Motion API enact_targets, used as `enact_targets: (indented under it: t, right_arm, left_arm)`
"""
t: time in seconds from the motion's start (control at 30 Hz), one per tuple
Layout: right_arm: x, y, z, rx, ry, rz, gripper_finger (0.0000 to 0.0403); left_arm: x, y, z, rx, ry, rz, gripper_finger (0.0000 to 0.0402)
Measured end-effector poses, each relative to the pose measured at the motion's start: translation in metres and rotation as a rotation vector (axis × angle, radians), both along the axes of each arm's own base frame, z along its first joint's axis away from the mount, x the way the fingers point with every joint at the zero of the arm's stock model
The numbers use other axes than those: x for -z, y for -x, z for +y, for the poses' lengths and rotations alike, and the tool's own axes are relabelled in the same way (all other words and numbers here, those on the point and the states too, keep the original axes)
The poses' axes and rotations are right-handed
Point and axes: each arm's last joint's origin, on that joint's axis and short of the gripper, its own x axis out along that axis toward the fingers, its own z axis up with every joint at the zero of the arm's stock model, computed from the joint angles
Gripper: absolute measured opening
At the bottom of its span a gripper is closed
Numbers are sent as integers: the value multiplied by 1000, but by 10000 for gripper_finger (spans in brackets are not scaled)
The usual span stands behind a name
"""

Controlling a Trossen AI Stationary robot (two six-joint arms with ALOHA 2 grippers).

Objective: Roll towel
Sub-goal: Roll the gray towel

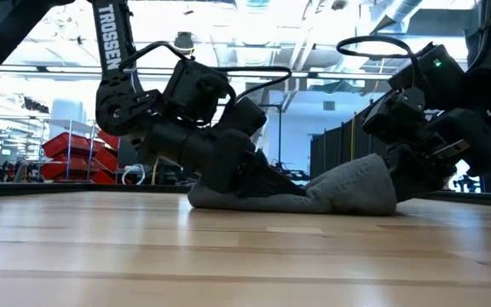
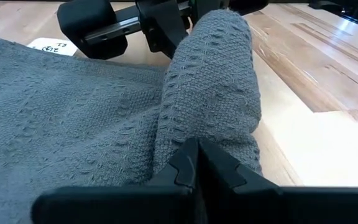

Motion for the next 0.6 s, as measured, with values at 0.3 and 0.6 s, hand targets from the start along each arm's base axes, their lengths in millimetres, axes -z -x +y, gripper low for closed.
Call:
enact_targets:
  t: [0.3,0.6]
  right_arm:
    - [-17,8,13,-19,-87,33,0]
    - [-34,21,15,51,-40,81,0]
  left_arm:
    - [0,0,-1,41,20,4,0]
    - [0,1,-4,76,39,7,0]
